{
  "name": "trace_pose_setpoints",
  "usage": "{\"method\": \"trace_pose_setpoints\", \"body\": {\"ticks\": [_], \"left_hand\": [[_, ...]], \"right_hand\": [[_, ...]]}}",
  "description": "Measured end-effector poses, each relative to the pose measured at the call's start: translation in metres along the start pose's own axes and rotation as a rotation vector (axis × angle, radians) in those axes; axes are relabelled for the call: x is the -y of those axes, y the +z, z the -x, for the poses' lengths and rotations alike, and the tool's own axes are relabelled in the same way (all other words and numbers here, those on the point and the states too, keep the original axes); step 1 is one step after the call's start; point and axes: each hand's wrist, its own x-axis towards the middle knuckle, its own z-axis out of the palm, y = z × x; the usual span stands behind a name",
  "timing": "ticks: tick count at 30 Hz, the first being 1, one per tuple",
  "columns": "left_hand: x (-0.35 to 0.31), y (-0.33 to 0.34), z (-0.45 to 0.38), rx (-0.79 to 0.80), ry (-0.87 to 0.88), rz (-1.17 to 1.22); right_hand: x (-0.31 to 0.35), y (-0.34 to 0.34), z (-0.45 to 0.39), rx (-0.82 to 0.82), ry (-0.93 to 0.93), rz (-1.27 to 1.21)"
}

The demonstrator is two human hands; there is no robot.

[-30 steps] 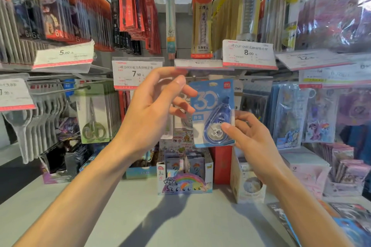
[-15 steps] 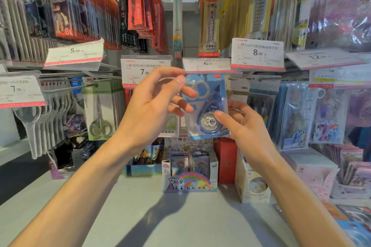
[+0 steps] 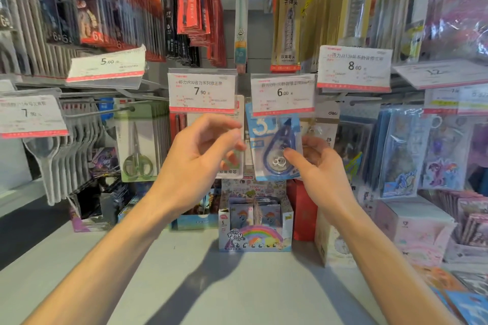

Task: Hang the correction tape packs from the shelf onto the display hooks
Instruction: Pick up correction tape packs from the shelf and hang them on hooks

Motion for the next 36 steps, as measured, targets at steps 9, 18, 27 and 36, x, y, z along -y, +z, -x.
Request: {"method": "trace_pose_setpoints", "body": {"ticks": [9,18,27,36], "left_hand": [[0.073,-0.035,-0.011,-0.372,-0.211,-0.302],[0.089,-0.025,-0.021,-0.201,-0.333,-0.278],[0.078,-0.025,-0.011,-0.192,-0.354,-0.315],[0.051,-0.035,0.056,-0.292,-0.371,-0.213]], "right_hand": [[-0.010,0.025,-0.009,-0.103,-0.079,0.059],[-0.025,0.035,-0.036,-0.088,0.016,0.077],[-0.031,0.017,-0.028,0.077,0.112,0.101],[-0.023,-0.014,0.039,0.102,0.179,-0.003]]}}
